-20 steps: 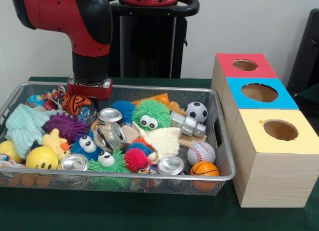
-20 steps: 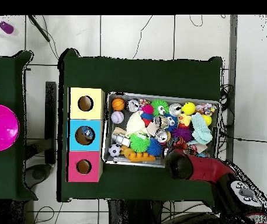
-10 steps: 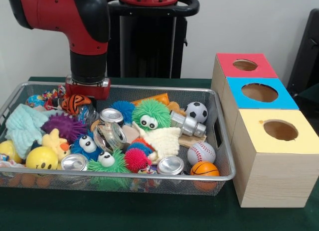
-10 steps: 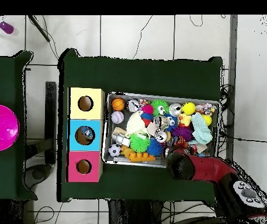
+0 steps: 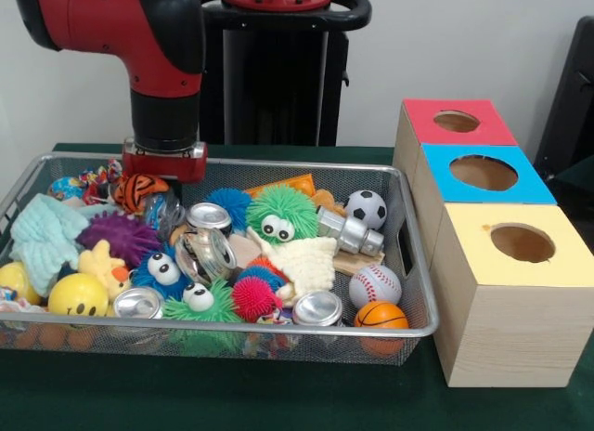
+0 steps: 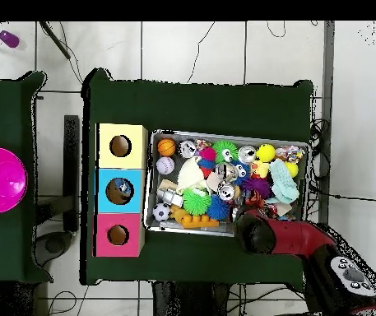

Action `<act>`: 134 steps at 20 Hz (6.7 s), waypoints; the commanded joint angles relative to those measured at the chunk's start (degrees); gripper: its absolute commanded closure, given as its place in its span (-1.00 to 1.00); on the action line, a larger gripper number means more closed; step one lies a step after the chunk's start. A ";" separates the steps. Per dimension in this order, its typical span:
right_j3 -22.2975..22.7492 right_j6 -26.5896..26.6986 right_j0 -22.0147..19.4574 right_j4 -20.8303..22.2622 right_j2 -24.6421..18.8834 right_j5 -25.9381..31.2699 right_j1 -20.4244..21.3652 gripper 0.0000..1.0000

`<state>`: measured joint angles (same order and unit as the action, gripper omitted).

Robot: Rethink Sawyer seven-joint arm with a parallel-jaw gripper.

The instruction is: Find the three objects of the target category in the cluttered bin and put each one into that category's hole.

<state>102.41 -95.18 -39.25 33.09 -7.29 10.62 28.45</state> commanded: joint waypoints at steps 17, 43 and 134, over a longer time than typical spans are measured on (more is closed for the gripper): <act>5.27 3.10 -3.04 0.12 -12.76 11.16 11.18 1.00; 9.24 -10.87 14.19 -13.36 -0.63 25.76 25.14 1.00; -5.38 -57.31 61.47 -52.50 30.51 31.32 2.98 1.00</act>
<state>95.90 -135.43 21.91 -15.64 25.11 37.08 34.36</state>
